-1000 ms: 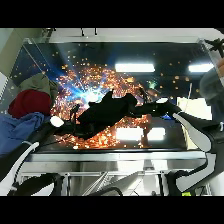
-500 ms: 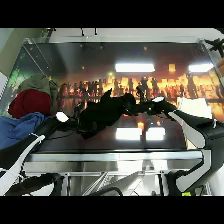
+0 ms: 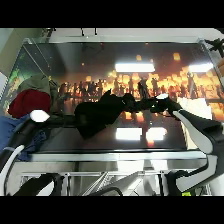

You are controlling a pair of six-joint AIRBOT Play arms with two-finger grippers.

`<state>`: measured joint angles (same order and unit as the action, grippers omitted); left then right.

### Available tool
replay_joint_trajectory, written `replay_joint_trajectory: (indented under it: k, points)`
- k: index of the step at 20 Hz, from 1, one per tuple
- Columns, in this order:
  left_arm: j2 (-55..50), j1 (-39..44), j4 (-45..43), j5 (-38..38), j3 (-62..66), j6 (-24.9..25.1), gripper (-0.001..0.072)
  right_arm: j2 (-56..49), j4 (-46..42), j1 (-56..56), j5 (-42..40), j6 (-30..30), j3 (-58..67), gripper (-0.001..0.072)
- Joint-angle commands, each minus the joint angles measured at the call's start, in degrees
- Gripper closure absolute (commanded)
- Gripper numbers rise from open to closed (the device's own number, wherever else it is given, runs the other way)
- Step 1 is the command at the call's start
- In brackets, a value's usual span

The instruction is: Fold the shirts.

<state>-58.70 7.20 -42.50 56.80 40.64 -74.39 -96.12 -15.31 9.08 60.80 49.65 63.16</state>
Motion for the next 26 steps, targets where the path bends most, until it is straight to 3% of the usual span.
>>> replay_joint_trajectory:
  k: [1, 4, 8, 11, 13, 15, 19, 23, 26]
  points:
    - [12.66, -9.33, 0.59, 5.79, 0.94, 0.04, 0.0691, 10.99, 0.28, -4.44, 11.04, -0.87, 0.90, 0.0689]
    - [23.10, -15.91, 0.57, 11.82, 7.93, 0.04, 0.0691, 27.76, 1.03, -8.50, 17.46, -0.81, 2.69, 0.0689]
    - [32.83, -20.70, 0.61, 14.25, 24.06, -0.09, 0.0693, 48.81, 1.03, -9.29, 15.67, 0.68, 6.71, 0.0689]
    - [34.47, -21.05, 0.57, 14.73, 35.17, -0.09, 0.0693, 57.88, 0.22, -9.31, 12.85, 3.67, 9.81, 0.0688]
    - [32.41, -21.05, 0.26, 17.33, 39.58, -0.09, 0.0693, 60.50, -4.94, -9.31, 11.04, 6.16, 10.14, 0.0689]
    - [27.74, -21.05, 0.07, 21.00, 40.70, 0.24, 0.0693, 59.32, -12.02, -9.29, 10.54, 8.68, 10.12, 0.0688]
    - [12.48, -21.03, 0.11, 22.51, 40.68, 7.26, 0.0693, 47.25, -18.38, -9.27, 8.41, 8.66, 9.42, 0.0688]
    - [-8.66, -19.41, 0.24, 22.53, 40.70, 12.98, 0.0692, 25.22, -17.70, -8.50, 0.90, 4.74, 8.20, 0.0688]
    - [-25.35, -17.05, 0.17, 21.55, 40.79, 17.75, 0.0692, 8.22, -10.91, -7.80, -3.74, -1.42, 8.20, 0.0688]
